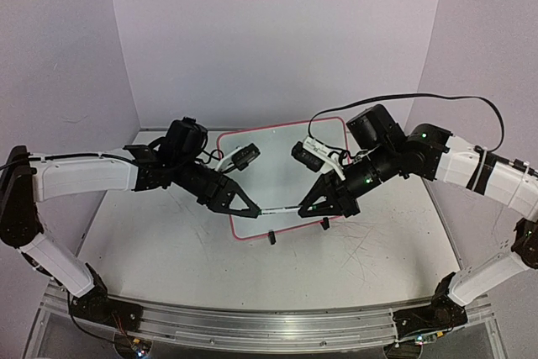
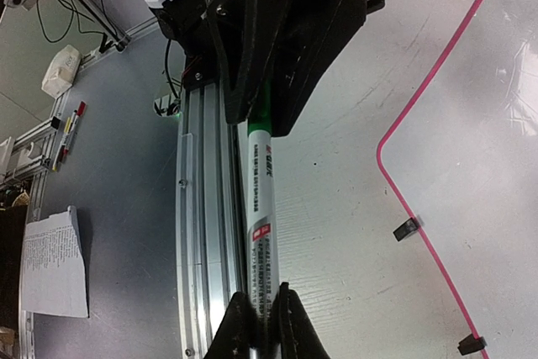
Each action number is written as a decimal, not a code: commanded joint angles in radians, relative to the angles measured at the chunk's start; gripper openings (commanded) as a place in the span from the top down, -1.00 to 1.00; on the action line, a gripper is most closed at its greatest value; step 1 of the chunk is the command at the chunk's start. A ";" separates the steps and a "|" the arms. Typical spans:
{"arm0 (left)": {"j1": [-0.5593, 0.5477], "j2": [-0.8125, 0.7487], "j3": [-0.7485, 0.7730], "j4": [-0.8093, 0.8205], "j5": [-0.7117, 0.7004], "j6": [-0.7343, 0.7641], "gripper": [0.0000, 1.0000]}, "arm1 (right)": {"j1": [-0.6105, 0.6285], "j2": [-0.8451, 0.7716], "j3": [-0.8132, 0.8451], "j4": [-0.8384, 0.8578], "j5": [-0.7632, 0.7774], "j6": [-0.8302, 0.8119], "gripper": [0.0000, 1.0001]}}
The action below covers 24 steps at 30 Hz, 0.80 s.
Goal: Write a sentence on the whiteboard
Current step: Pass from the right arm to the left
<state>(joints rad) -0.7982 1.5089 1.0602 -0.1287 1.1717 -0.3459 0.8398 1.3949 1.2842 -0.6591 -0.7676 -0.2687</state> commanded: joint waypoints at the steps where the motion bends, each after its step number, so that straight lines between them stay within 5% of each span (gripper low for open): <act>1: -0.006 -0.015 0.051 -0.035 -0.049 0.065 0.85 | -0.012 0.006 0.022 0.024 0.013 0.003 1.00; 3: -0.006 -0.026 0.056 -0.051 -0.085 0.085 0.97 | -0.018 0.000 0.017 0.061 0.038 0.037 0.94; 7: -0.004 -0.088 0.070 -0.047 -0.280 0.115 1.00 | -0.040 -0.047 -0.078 0.294 0.239 0.277 -0.59; 10: -0.001 -0.122 0.087 0.054 -0.404 0.071 1.00 | -0.044 -0.101 -0.215 0.571 0.264 0.495 -0.84; 17: 0.001 -0.144 0.072 0.423 -0.432 -0.097 1.00 | -0.044 -0.127 -0.401 1.179 0.173 0.835 -0.89; 20: -0.001 -0.116 0.090 0.450 -0.370 -0.121 1.00 | -0.044 -0.081 -0.405 1.392 0.073 0.933 -0.53; 24: -0.001 -0.122 0.085 0.451 -0.347 -0.119 1.00 | -0.040 -0.023 -0.362 1.471 -0.001 0.964 -0.11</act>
<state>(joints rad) -0.7979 1.3899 1.1027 0.2327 0.7845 -0.4329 0.7929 1.3287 0.8737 0.5190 -0.6591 0.5750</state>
